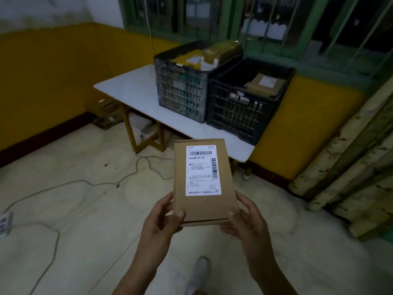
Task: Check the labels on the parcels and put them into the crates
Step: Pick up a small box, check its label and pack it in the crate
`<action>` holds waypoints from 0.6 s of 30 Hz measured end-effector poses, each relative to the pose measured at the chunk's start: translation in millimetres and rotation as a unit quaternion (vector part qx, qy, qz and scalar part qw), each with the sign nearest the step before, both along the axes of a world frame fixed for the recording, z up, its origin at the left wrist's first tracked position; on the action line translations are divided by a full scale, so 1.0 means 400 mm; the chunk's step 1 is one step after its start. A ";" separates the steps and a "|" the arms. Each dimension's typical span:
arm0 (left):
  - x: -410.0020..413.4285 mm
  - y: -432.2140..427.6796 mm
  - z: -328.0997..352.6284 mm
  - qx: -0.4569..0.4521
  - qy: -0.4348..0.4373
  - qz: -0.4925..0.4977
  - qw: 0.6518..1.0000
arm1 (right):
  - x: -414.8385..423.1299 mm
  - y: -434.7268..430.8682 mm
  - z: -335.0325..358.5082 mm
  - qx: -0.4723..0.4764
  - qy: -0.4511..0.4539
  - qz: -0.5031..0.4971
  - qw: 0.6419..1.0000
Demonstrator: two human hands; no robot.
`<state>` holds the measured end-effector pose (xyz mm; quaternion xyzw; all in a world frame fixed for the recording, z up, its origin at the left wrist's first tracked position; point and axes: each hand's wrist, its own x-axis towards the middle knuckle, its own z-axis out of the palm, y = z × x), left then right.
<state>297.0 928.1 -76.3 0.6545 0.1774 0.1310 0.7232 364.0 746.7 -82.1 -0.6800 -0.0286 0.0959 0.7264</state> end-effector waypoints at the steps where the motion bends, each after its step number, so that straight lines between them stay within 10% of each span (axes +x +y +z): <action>1: 0.065 0.013 0.011 0.006 0.001 0.000 1.000 | 0.064 0.016 0.006 0.001 -0.005 -0.005 1.000; 18: 0.932 0.114 0.113 0.010 -0.048 -0.116 0.992 | 0.783 0.090 0.136 0.006 -0.054 -0.133 0.990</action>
